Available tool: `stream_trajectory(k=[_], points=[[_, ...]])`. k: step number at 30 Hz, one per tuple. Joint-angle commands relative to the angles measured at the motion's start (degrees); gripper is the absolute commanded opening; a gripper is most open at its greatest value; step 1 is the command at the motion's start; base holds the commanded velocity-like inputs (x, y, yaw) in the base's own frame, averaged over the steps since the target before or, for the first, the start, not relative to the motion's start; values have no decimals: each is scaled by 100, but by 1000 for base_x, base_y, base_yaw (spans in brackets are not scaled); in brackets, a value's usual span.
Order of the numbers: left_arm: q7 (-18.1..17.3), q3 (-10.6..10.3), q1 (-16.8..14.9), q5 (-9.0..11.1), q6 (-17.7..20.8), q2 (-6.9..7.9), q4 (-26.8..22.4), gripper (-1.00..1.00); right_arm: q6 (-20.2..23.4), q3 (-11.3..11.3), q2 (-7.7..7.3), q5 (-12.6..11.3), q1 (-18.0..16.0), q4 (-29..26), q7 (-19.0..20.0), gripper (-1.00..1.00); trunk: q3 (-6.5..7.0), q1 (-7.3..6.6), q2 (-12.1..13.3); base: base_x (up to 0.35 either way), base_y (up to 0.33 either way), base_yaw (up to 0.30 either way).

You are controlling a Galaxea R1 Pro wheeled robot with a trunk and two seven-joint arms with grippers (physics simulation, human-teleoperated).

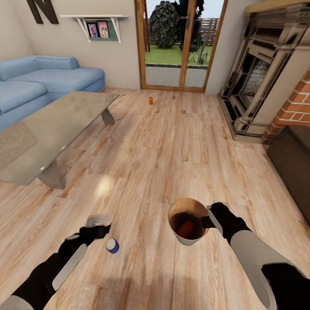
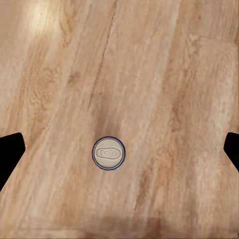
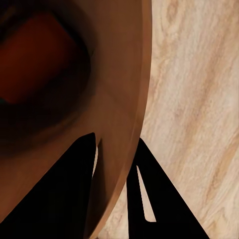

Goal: Put the three can of soda from the living room inside the tash can in the kitchen.

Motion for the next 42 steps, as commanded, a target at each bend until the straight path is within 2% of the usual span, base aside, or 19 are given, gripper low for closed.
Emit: stream_trajectory(k=[1,3,4,6,7,9,10,12,14,15,18,20,22,25,27,33,36,38,42], points=[[46,9,-1,4,116,-3,32,100,-3,-5,4,-40,-2,-1,19,-100,1,0,0,36,0,0],[272,75,-27,20,586,-8,117,100,-3,-4,13,-39,-1,2,19,-100,1,0,0,77,0,0],[425,187,-62,31,937,-10,155,100,-3,-3,17,-38,0,3,19,-100,1,0,0,102,0,0],[528,362,-139,39,1304,-11,193,100,-3,-3,20,-38,0,3,19,-100,1,0,0,111,0,0],[594,551,-276,45,1740,-21,265,100,-3,-3,22,-38,0,4,19,-100,1,0,0,121,0,0],[650,762,-568,49,2452,-74,407,100,-3,-3,23,-37,0,4,19,-100,1,0,0,131,0,0],[677,846,-755,51,2838,-116,474,100,-3,-3,24,-37,0,4,19,-100,1,0,0,108,0,0],[707,933,-1084,51,3295,-159,544,100,-3,-2,28,-37,0,5,19,-100,1,0,0,57,0,0],[717,957,-1284,48,3423,-170,587,100,-3,-2,30,-40,0,5,19,-100,1,0,0,32,0,0],[727,979,-1621,45,3440,-185,770,100,-3,1,35,-43,6,5,19,-100,1,0,0,43,0,0],[730,986,-1984,61,3440,-207,1067,100,-3,3,39,-43,19,5,19,-100,1,0,0,57,0,0],[726,973,-2355,203,3440,-287,1416,100,-3,5,43,-41,29,5,19,-100,1,0,0,78,0,0],[725,947,-2490,315,3440,-339,1548,100,-3,6,47,-43,32,5,19,-100,1,0,0,87,0,0],[729,924,-2574,379,3440,-485,1636,100,-3,6,48,-41,38,5,19,-100,1,0,0,126,0,0],[736,911,-2613,407,3440,-690,1685,100,-3,6,47,-40,41,5,19,-100,1,0,0,185,-11,0],[798,908,-2629,404,3440,-936,1708,100,-3,10,51,-40,44,5,19,-100,1,0,0,198,-75,0],[1006,907,-2631,394,3440,-1118,1838,100,-3,7,51,-38,44,5,19,-100,1,0,0,163,-89,0],[1097,906,-2630,390,3440,-1202,1946,100,-3,9,51,-41,44,5,19,-100,1,0,0,95,-42,0],[1139,912,-2625,395,3440,-1229,1986,100,-3,8,51,-39,44,5,19,-100,1,0,0,33,-14,0]])
